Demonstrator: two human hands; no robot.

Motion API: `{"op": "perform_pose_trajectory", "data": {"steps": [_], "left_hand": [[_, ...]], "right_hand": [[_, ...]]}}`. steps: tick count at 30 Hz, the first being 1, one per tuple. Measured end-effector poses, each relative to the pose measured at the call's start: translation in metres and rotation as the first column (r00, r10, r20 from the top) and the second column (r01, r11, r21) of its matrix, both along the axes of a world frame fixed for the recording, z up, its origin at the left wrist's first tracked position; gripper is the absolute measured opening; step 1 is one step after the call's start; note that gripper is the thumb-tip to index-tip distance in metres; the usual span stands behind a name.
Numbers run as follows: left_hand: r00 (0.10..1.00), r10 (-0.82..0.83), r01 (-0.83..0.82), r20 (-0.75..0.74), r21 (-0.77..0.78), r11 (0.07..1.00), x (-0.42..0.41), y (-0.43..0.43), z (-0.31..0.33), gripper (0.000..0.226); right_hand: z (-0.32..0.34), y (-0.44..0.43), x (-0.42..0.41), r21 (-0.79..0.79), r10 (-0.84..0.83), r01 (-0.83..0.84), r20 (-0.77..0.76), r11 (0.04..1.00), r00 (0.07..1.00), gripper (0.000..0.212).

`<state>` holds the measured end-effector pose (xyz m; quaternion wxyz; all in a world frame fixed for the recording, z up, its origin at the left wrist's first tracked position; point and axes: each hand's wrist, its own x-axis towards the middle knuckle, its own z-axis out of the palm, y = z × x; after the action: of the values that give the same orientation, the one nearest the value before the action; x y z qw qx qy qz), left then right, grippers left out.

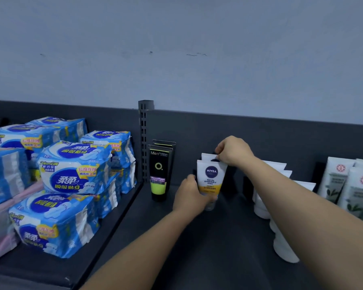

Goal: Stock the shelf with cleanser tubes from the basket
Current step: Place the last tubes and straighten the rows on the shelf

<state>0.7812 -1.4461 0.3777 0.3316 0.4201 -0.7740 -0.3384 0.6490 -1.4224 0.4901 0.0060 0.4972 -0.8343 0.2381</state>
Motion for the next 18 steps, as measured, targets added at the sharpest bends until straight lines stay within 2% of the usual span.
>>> {"op": "perform_pose_trajectory", "data": {"steps": [3,18], "left_hand": [[0.999,0.022,-0.023,0.038,0.03,0.999,-0.008,0.001,-0.003,0.052],[0.996,-0.004,0.005,0.086,-0.011,1.0,0.002,-0.01,-0.005,0.049]], "right_hand": [[-0.002,-0.005,-0.002,-0.024,-0.032,0.033,0.016,0.999,0.999,0.012],[-0.011,-0.027,0.004,-0.101,0.017,-0.015,0.024,0.995,1.0,0.02]]}}
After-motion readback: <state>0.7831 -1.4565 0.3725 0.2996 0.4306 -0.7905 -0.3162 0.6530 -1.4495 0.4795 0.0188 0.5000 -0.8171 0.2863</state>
